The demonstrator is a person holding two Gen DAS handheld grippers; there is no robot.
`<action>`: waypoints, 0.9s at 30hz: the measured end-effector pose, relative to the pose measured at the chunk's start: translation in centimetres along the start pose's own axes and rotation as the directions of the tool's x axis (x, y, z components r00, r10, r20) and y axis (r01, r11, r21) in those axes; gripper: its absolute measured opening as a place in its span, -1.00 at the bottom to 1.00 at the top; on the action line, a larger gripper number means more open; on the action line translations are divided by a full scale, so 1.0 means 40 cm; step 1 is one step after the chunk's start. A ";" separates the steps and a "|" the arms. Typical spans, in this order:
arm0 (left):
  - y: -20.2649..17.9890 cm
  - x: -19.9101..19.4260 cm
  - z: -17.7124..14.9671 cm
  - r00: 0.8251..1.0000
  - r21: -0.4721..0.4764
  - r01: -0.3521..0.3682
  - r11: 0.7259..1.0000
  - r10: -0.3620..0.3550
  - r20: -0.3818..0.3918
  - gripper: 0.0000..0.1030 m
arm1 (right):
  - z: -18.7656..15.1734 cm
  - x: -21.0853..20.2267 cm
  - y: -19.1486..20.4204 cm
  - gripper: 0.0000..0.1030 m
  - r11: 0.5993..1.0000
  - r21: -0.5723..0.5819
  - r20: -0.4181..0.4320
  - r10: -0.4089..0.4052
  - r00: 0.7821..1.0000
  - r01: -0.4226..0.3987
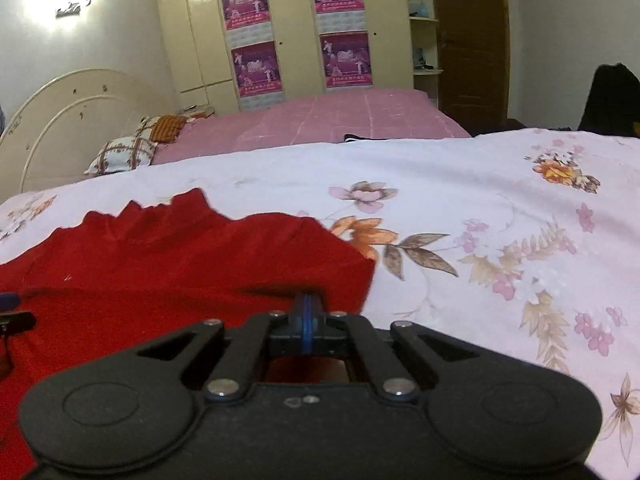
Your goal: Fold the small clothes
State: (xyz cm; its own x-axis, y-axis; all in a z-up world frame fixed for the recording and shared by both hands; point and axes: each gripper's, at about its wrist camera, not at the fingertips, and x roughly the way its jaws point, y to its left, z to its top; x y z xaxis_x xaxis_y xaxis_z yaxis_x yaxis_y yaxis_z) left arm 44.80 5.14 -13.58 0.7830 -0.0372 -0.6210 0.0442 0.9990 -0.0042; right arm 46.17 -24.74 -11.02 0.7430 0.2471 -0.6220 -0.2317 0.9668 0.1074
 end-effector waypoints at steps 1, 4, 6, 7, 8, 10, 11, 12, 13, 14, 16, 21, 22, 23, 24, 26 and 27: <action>0.006 -0.008 0.005 1.000 -0.012 -0.003 1.000 0.003 0.009 0.25 | -0.001 -0.013 0.009 -0.64 1.000 -0.002 0.008 0.004 1.000 -0.004; -0.018 -0.042 0.005 0.999 0.026 0.004 1.000 -0.006 0.054 0.25 | -0.020 -0.090 0.038 -0.60 0.998 0.026 0.043 0.049 0.998 -0.050; -0.031 -0.018 -0.010 1.000 0.045 0.006 0.999 -0.006 0.006 0.25 | -0.049 -0.121 0.072 -0.60 0.996 -0.002 0.027 0.084 0.996 -0.084; -0.035 0.000 -0.019 1.000 0.043 -0.001 0.999 0.001 -0.016 0.25 | -0.065 -0.125 0.099 -0.62 0.994 -0.026 0.010 0.109 0.994 -0.109; -0.025 -0.002 -0.030 1.000 0.021 0.006 1.000 -0.006 0.000 0.25 | -0.091 -0.133 0.125 -0.68 0.990 -0.063 -0.015 0.125 0.992 -0.126; -0.006 -0.013 -0.032 1.000 -0.007 -0.008 1.000 0.008 -0.008 0.25 | -0.134 -0.133 0.141 -0.67 0.988 -0.119 -0.049 0.088 0.995 -0.094; -0.002 -0.024 -0.027 0.999 -0.006 -0.036 0.999 0.036 -0.007 0.25 | -0.144 -0.142 0.131 -0.67 0.990 -0.114 -0.026 0.076 0.997 -0.079; -0.002 -0.035 -0.026 0.998 0.005 -0.062 0.998 0.062 0.018 0.25 | -0.141 -0.149 0.124 -0.67 0.993 -0.093 -0.028 0.066 0.997 -0.068; -0.003 -0.041 -0.032 0.997 0.031 -0.064 0.997 0.063 0.043 0.26 | -0.133 -0.158 0.122 -0.66 0.996 -0.070 -0.026 0.061 0.998 -0.063; -0.005 -0.032 -0.040 0.998 0.062 -0.067 0.996 0.066 0.017 0.26 | -0.123 -0.170 0.124 -0.57 0.997 -0.046 -0.005 0.058 0.998 -0.058; 0.008 -0.024 -0.055 0.998 0.055 -0.057 0.997 0.057 0.012 0.30 | -0.114 -0.167 0.138 -0.61 0.996 -0.025 -0.008 0.086 0.996 -0.086; 0.106 -0.144 -0.063 0.997 -0.127 -0.041 0.991 0.049 0.063 0.31 | -0.103 -0.182 0.163 -0.58 0.997 0.019 -0.043 0.071 0.997 -0.070; 0.145 -0.171 -0.082 0.996 -0.184 -0.052 0.982 0.064 0.063 0.31 | -0.100 -0.199 0.165 -0.57 0.996 0.035 -0.033 0.078 0.996 -0.077; 0.192 -0.193 -0.104 0.995 -0.255 -0.067 0.965 0.082 0.050 0.31 | -0.097 -0.210 0.175 -0.57 0.997 0.031 -0.030 0.071 0.997 -0.070; 0.250 -0.213 -0.132 0.995 -0.343 -0.080 0.936 0.097 0.033 0.30 | -0.096 -0.216 0.188 -0.57 0.998 0.023 -0.032 0.064 0.997 -0.064; 0.377 -0.251 -0.195 0.991 -0.526 -0.109 0.843 0.133 0.008 0.30 | -0.095 -0.225 0.211 -0.56 0.997 0.021 -0.047 0.074 0.996 -0.073; 0.435 -0.267 -0.224 0.987 -0.599 -0.129 0.791 0.158 -0.005 0.30 | -0.092 -0.220 0.224 -0.56 0.997 0.018 -0.053 0.077 0.996 -0.076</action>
State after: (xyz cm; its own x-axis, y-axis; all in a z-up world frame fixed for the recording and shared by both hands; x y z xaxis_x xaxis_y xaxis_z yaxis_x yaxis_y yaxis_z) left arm 31.67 23.14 -14.04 0.7771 0.1208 -0.6176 -0.4376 0.8091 -0.3924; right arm 35.24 -18.50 -7.46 0.6884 0.3174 -0.6522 -0.2766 0.9461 0.1684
